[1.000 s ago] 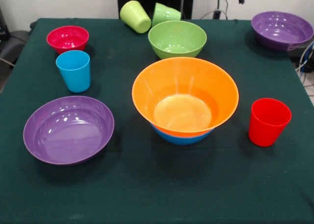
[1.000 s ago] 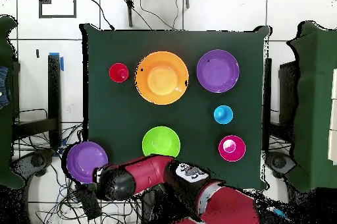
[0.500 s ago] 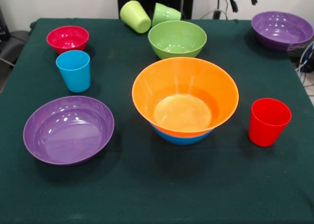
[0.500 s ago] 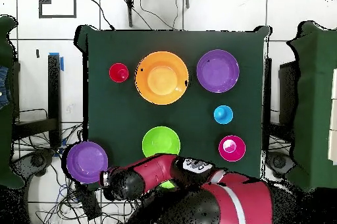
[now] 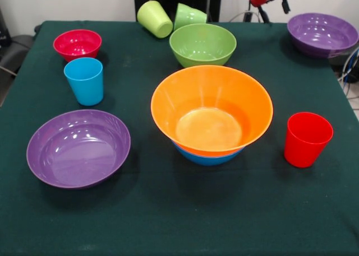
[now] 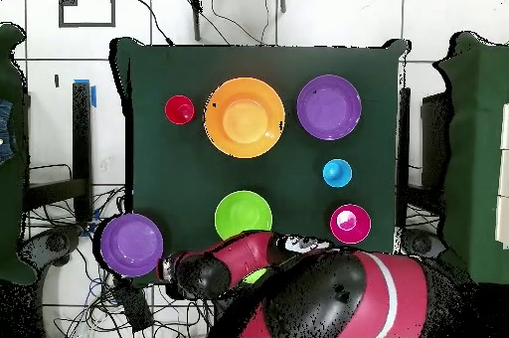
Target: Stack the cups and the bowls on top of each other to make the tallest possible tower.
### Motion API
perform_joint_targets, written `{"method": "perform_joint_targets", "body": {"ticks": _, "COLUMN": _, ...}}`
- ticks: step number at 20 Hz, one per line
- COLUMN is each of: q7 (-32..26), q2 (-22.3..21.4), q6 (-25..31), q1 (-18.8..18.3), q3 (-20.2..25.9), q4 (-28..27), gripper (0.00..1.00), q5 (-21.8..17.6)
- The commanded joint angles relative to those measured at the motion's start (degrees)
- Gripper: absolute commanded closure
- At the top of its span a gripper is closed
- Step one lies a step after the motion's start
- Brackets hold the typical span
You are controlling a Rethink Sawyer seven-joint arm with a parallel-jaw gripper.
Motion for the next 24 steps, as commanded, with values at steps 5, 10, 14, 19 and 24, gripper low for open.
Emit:
{"method": "perform_joint_targets", "body": {"ticks": 5, "q7": -1.96, "q2": 8.12, "q6": -2.46, "q1": -4.33, "q3": 5.52, "q4": -8.89, "gripper": 0.0, "q5": -6.64}}
{"method": "perform_joint_targets", "body": {"ticks": 10, "q7": -0.41, "q2": 7.19, "q6": -1.65, "q1": -4.78, "q3": 7.8, "q4": -7.45, "gripper": 0.0, "q5": -5.37}}
{"method": "perform_joint_targets", "body": {"ticks": 14, "q7": 0.79, "q2": 6.46, "q6": -2.18, "q1": -4.16, "q3": 8.83, "q4": -6.89, "gripper": 0.0, "q5": -4.44}}
{"method": "perform_joint_targets", "body": {"ticks": 19, "q7": 1.63, "q2": 6.76, "q6": -3.04, "q1": -3.06, "q3": 8.67, "q4": -7.88, "gripper": 0.0, "q5": -4.43}}
{"method": "perform_joint_targets", "body": {"ticks": 24, "q7": 1.88, "q2": 7.03, "q6": -3.86, "q1": -2.38, "q3": 7.25, "q4": -8.38, "gripper": 0.0, "q5": -5.24}}
